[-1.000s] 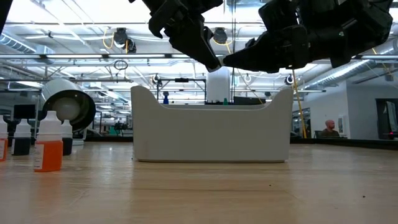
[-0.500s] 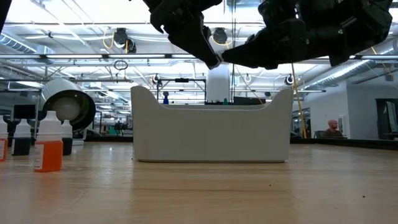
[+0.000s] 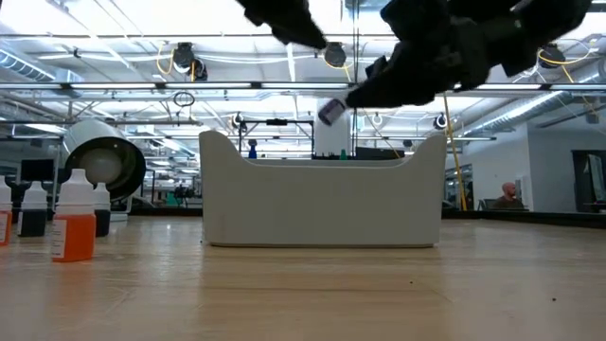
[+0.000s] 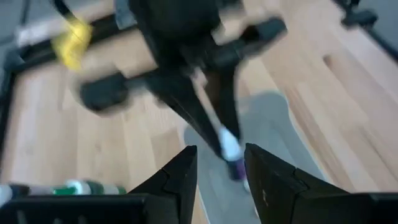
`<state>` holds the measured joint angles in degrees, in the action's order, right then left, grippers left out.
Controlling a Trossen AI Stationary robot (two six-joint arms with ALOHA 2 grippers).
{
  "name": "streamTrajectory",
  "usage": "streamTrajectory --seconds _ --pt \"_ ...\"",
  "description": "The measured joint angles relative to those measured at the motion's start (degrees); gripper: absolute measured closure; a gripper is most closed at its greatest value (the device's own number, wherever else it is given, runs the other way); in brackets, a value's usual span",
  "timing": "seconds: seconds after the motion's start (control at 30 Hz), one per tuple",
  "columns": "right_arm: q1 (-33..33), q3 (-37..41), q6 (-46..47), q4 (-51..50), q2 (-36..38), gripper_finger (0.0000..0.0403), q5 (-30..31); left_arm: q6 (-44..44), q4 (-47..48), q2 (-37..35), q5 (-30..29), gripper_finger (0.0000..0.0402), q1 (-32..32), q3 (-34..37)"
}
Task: Pick & Place food coloring
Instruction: Put the purple food coloring bottle into the bin
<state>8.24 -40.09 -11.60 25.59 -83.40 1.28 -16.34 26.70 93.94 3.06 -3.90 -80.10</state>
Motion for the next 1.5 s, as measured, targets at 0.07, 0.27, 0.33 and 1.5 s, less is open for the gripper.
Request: streamTrajectory --seconds 0.07,0.27,0.33,1.5 --pt "1.2 -2.7 0.1 -4.6 0.1 0.0363 0.1 0.0 1.3 -0.6 0.0 0.0264 0.0 0.0" --pt "4.0 -12.1 3.0 -24.1 0.0 0.0363 3.1 0.0 2.5 -1.7 0.0 0.0272 -0.8 0.1" --pt "4.3 -15.4 4.9 -30.9 0.2 0.0363 4.8 -1.0 2.0 -2.0 0.1 0.0276 -1.2 0.0" --pt "1.1 -34.3 11.7 -58.3 -21.4 0.0363 1.1 0.6 -45.3 -40.4 -4.1 0.0364 2.5 49.1"
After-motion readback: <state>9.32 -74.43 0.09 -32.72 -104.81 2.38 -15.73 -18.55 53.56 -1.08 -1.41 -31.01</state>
